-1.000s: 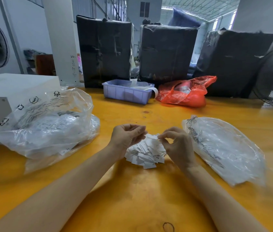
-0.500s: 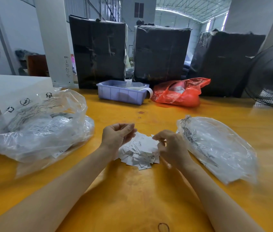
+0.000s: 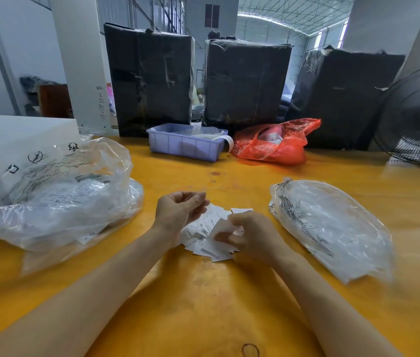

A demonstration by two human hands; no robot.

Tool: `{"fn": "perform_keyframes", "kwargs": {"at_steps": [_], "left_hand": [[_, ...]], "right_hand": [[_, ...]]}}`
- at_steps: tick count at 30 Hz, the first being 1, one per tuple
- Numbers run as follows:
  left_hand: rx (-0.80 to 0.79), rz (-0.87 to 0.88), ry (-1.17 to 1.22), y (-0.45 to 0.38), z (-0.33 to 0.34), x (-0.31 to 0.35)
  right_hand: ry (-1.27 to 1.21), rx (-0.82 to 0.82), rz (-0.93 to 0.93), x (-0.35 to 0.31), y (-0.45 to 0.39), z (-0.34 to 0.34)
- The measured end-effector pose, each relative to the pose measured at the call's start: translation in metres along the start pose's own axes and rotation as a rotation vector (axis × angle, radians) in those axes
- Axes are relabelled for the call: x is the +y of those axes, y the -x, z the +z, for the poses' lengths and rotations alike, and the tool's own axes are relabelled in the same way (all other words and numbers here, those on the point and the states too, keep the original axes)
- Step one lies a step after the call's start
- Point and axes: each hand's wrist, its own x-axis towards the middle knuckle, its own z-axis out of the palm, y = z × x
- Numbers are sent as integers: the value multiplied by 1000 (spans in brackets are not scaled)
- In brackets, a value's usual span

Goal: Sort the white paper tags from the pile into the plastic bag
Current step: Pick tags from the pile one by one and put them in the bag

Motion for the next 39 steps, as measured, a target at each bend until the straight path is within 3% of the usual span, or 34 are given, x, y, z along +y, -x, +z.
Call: {"fn": "perform_keyframes", "kwargs": {"at_steps": [3,8,11,17,22,26,29,33,39], "left_hand": [[-1,3,-9,0,-1,0],[13,6,-5,0,-2,-1],[23,-4,13,0,-1,0],[-6,-16,44,2,-2,3],[-33,-19,47,2,0,2],[-57,-34,25,5,4,1],[-81,-42,26,8,8,0],[-83,-74,73,9,10,0],[-53,-61,0,10,10,-1]], "right_hand": [[-282,75,17,-3,0,-1],[-1067,70,-8,-8,5,-20],[-1295,85,-24,-5,5,-25],[-1127,202,-49,2,5,-23],[-955,156,6,4,5,-23],[-953,95,41,2,8,-25],[-885,179,69,-1,8,-22],[-1014,343,134,2,4,-26],[-990,260,145,3,5,-27]]}}
